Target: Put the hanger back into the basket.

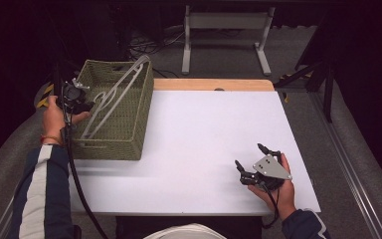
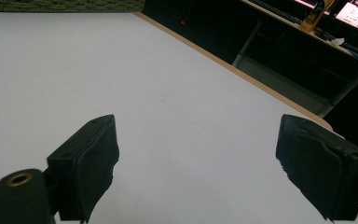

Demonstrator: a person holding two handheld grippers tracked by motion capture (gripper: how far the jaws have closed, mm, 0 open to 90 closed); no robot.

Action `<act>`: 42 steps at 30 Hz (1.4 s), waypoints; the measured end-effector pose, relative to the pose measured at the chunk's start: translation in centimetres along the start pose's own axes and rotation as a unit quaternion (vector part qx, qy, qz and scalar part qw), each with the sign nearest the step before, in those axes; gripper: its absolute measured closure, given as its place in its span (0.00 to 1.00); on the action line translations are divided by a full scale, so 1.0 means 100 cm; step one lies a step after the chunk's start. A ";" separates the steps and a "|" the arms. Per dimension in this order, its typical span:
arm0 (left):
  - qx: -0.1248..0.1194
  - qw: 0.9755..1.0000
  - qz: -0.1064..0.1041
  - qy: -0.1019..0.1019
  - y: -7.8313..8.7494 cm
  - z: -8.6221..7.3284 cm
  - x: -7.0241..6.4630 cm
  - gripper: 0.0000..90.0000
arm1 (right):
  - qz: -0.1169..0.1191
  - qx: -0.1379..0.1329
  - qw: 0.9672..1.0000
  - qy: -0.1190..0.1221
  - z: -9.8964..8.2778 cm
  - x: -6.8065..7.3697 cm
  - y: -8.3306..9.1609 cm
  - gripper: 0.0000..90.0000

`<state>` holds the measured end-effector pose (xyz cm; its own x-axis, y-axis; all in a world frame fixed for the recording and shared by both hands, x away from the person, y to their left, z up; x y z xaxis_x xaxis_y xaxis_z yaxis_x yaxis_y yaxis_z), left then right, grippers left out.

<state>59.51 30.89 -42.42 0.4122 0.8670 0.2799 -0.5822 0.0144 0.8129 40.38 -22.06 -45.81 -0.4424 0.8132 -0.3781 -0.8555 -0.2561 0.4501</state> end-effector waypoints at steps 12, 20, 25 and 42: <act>-0.090 0.996 -0.019 0.008 0.029 0.019 -0.016 0.57 | 0.000 -0.004 1.000 0.001 0.002 0.001 0.001 0.15; -0.151 0.988 -0.042 0.006 0.049 0.033 -0.037 0.38 | 0.001 -0.004 1.000 0.001 0.003 0.001 0.000 0.15; -0.185 0.981 -0.057 0.003 0.062 0.039 -0.052 0.26 | 0.003 -0.005 1.000 0.000 0.003 0.002 0.000 0.15; -0.281 0.955 -0.096 -0.004 0.091 0.048 -0.094 0.09 | 0.009 -0.004 1.000 -0.006 0.003 0.002 0.000 0.15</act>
<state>53.73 20.46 -35.21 0.5533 0.8174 0.1600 -0.7789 0.4397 0.4471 40.41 -21.77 -45.68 -0.4551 0.8141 -0.3608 -0.8496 -0.2757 0.4496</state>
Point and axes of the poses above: each handheld gripper's, and its own axes: y roughly backward along the jaws, z roughly out of its top, x roughly to its left, the point moved 9 cm from there along -y, roughly forward along the jaws, and after that the axes turned 9 degrees about x, right-handed, at the moved point
